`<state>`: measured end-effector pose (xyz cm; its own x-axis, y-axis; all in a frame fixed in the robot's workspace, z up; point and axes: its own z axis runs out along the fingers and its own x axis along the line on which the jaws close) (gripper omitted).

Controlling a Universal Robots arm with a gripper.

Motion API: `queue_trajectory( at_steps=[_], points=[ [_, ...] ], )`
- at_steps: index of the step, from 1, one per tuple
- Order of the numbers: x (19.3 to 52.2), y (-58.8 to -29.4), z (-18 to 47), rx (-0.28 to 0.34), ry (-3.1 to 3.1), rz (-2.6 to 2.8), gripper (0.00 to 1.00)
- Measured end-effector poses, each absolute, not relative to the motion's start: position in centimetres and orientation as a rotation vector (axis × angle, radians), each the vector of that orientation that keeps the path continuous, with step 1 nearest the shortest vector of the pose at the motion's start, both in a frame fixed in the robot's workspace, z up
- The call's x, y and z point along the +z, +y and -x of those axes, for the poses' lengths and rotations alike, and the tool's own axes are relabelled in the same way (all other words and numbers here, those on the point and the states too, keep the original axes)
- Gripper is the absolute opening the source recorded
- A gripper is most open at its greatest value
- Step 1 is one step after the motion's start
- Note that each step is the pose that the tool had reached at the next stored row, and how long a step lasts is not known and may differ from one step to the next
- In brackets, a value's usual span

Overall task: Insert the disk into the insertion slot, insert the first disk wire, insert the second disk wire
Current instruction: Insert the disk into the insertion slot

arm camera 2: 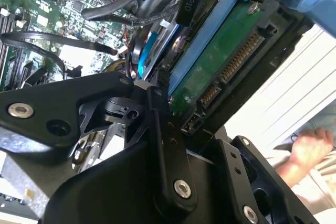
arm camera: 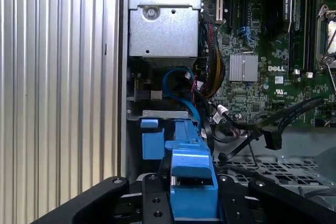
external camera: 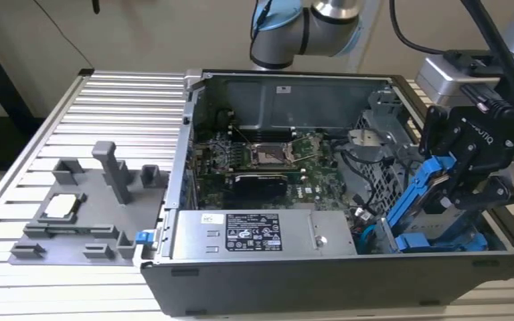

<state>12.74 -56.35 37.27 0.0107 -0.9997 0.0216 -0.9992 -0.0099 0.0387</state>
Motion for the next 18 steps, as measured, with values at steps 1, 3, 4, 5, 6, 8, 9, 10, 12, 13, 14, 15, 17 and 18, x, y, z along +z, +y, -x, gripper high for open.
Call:
queue_trajectory(
  at_steps=[1,3,4,5,6,8,9,10,12,13,14,15,17,18],
  points=[
    [37.3,-56.4,-12.7,-0.018,-2.180,-2.202,0.40],
    [37.3,-56.4,-12.7,-0.018,-2.180,-2.202,0.40],
    [37.3,-56.4,-12.7,-0.018,-2.180,-2.202,0.47],
    [37.3,-56.4,-12.7,-0.018,-2.180,-2.202,0.47],
    [37.3,-56.4,-12.7,-0.018,-2.180,-2.202,0.47],
    [37.3,-56.4,-12.7,-0.018,-2.180,-2.202,0.47],
    [37.3,-56.3,-12.7,-0.017,-2.179,-2.201,0.47],
    [37.4,-56.3,-12.7,-0.016,-2.178,-2.200,0.47],
    [37.6,-56.3,-12.7,-0.012,-2.174,-2.196,0.47],
    [37.8,-56.3,-12.7,-0.009,-2.172,-2.194,0.47],
    [38.1,-56.3,-12.7,-0.007,-2.171,-2.193,0.47],
    [38.4,-56.3,-12.7,-0.005,-2.170,-2.192,0.47],
    [38.9,-56.3,-12.7,-0.001,-2.168,-2.190,0.47],
    [39.2,-56.2,-12.7,0.002,-2.167,-2.188,0.47]
  ],
)
